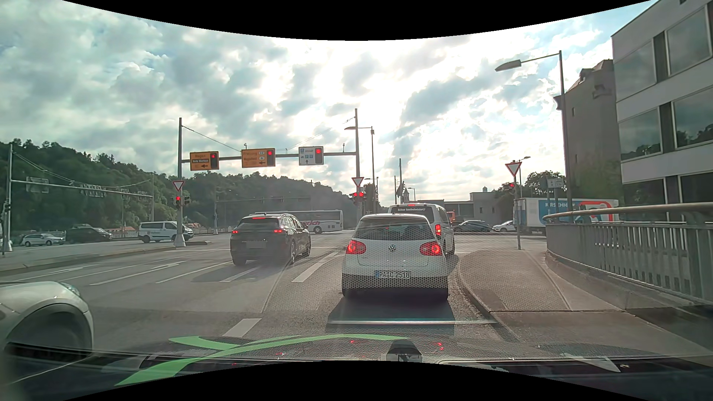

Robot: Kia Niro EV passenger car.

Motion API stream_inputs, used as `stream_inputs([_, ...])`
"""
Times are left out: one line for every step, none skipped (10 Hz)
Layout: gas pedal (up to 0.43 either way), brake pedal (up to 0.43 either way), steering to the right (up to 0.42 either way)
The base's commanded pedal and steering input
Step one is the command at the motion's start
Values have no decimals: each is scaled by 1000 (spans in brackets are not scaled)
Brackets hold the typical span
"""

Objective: Follow the waypoints while adhering to traffic rules and regulations

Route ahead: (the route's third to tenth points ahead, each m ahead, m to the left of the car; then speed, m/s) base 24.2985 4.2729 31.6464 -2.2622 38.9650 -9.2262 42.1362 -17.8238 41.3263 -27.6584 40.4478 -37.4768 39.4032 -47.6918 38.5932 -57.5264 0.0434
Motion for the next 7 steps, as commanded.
stream_inputs([0,348,9])
stream_inputs([0,323,9])
stream_inputs([0,323,9])
stream_inputs([0,366,9])
stream_inputs([0,427,9])
stream_inputs([0,451,9])
stream_inputs([0,457,9])
